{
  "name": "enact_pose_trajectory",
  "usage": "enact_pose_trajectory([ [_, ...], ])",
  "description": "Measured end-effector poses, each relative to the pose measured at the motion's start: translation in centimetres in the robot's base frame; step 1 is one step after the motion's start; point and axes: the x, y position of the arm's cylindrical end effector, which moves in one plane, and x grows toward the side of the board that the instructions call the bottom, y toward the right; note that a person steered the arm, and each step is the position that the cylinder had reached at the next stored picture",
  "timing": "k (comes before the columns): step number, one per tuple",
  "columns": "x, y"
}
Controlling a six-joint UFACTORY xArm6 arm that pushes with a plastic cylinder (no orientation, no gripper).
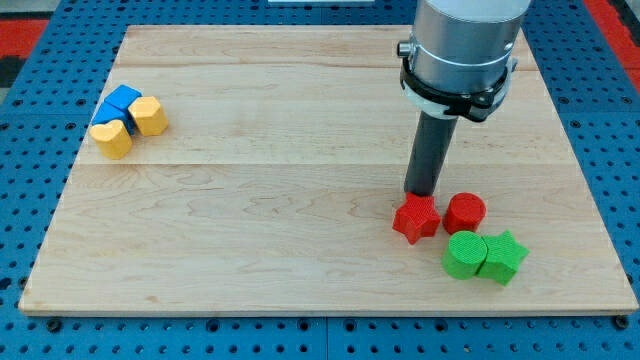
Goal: Separate the yellow blocks from the blue blocks
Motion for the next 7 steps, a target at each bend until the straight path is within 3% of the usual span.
enact_pose_trajectory([
  [2,-0.4,-2.2],
  [4,-3.7,-8.6],
  [7,-5.2,-6.8],
])
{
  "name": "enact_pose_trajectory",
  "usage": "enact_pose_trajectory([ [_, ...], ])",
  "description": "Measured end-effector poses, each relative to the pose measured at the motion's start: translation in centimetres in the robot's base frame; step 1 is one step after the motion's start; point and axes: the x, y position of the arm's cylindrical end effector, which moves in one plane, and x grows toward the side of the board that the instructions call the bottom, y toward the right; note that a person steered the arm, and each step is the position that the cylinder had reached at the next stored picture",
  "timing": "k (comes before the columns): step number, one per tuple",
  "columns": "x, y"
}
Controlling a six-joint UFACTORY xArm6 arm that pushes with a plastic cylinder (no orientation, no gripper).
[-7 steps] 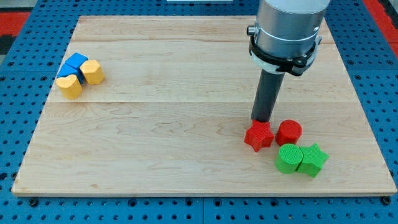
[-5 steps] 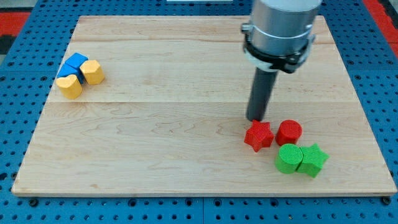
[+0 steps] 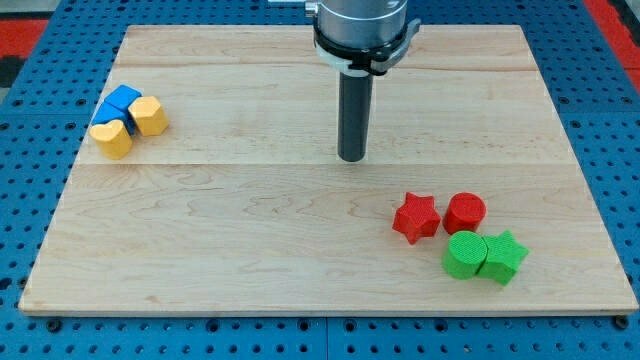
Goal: Separate the yellow blocks from the blue blocks
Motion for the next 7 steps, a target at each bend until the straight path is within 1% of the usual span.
enact_pose_trajectory([
  [2,0.3,0.9],
  [4,6.6,-0.5],
  [5,7.6,-9.0],
  [6,6.5,-19.5],
  [7,5.0,-27.1],
])
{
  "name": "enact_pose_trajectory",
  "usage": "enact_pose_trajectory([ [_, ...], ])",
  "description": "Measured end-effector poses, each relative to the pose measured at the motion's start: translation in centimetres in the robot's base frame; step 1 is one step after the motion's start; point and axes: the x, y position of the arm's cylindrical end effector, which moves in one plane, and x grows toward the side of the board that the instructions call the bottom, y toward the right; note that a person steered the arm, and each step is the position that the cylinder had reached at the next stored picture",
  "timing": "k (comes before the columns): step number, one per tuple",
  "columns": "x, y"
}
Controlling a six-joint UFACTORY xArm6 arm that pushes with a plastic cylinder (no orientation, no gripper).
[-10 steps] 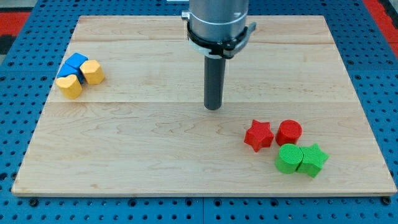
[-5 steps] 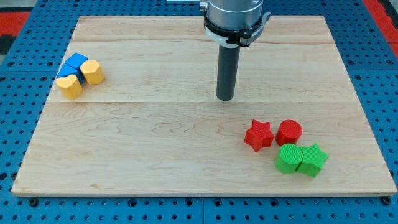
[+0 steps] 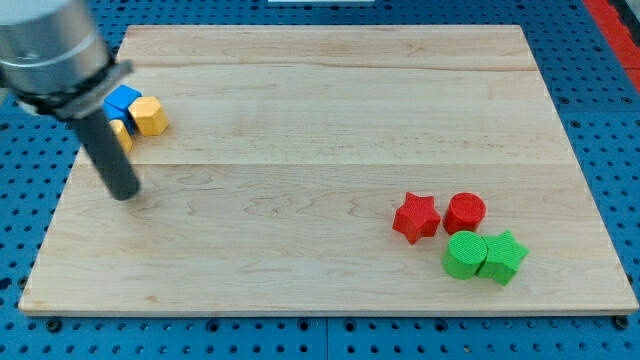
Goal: Separate the yellow blocks from the blue blocks
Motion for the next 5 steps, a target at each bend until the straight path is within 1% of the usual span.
enact_pose_trajectory([
  [2,0.0,-0.3],
  [5,0.0,-3.7],
])
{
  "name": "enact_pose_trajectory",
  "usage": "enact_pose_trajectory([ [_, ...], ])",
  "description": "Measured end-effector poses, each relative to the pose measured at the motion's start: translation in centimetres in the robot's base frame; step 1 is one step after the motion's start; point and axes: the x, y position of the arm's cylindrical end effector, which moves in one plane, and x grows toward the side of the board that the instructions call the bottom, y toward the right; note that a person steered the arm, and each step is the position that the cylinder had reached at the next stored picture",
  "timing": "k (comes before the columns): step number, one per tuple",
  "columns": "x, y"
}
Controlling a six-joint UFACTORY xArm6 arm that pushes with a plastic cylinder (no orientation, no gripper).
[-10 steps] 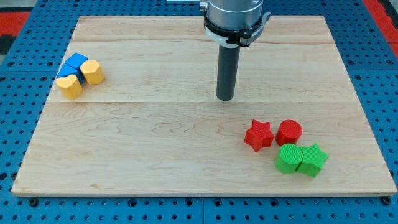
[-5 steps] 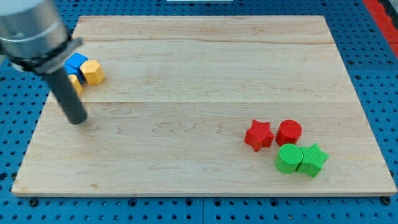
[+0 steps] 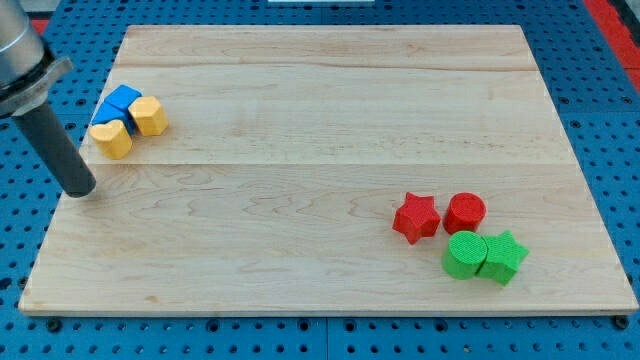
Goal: Separate the yellow blocks from the blue blocks
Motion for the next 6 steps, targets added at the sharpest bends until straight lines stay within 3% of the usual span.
enact_pose_trajectory([
  [3,-5.6,0.6],
  [5,-6.9,6.1],
  [6,-9.5,7.2],
])
